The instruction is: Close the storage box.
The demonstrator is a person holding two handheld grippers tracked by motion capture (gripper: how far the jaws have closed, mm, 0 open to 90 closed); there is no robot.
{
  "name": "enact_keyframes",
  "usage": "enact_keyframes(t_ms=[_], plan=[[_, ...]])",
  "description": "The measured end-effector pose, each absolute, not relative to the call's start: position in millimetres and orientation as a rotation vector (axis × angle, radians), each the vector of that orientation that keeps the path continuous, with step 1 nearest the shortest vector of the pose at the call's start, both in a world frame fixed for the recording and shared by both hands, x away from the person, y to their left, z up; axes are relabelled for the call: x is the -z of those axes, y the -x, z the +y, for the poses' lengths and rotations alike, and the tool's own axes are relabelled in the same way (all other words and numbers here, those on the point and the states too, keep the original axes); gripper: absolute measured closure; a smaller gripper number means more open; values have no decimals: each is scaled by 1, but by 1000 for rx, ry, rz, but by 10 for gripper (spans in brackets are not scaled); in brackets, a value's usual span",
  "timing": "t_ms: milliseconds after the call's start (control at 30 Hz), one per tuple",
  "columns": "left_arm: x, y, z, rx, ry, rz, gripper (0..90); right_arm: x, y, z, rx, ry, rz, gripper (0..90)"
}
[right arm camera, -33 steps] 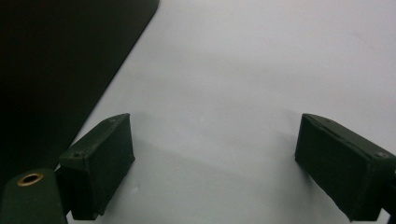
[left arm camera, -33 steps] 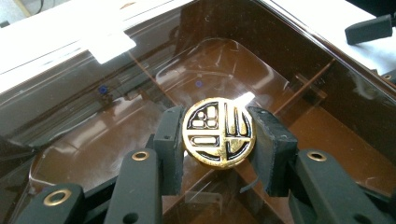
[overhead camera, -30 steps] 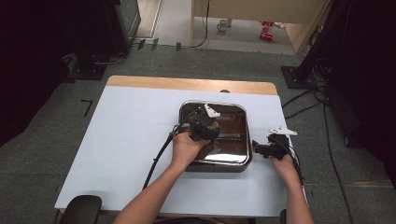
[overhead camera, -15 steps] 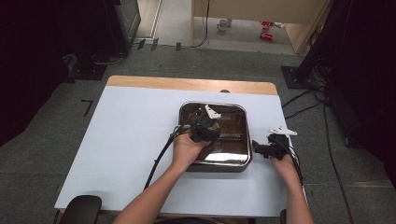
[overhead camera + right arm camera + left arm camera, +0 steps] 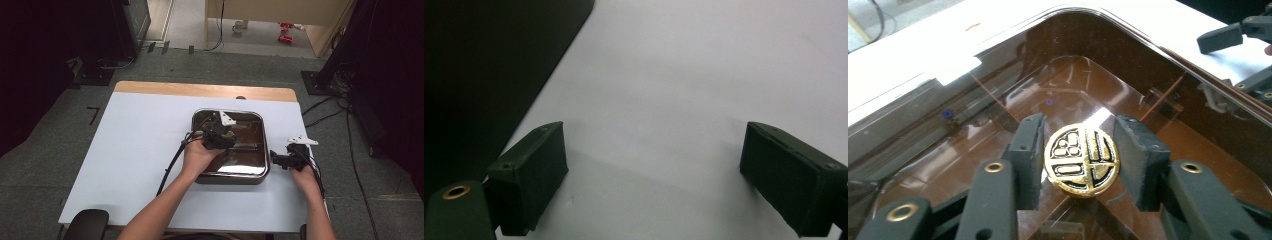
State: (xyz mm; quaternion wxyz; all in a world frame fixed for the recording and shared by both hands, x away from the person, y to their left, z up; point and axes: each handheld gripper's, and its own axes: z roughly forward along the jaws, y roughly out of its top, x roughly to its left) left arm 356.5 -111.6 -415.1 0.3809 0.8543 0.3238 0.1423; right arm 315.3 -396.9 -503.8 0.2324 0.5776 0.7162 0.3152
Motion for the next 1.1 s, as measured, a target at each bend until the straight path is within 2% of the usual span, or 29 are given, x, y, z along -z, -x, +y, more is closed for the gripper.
enact_keyframes(t_ms=[167, 333, 467, 833, 1100], plan=[[417, -356, -112, -375, -2198, 810, 577, 504, -315, -397, -866, -1583, 1969, 110], [420, -359, -110, -380, -2215, 788, 522, 504, -315, -397, -867, -1584, 1968, 110], [423, -357, -112, -394, -2228, 753, 582, 504, -315, -397, -867, -1585, 1968, 111], [423, -354, -116, -368, -2200, 834, 593, 504, -315, -397, -867, -1585, 1968, 110], [425, -356, -113, -338, -2194, 818, 588, 504, -315, -397, -867, -1586, 1968, 110]])
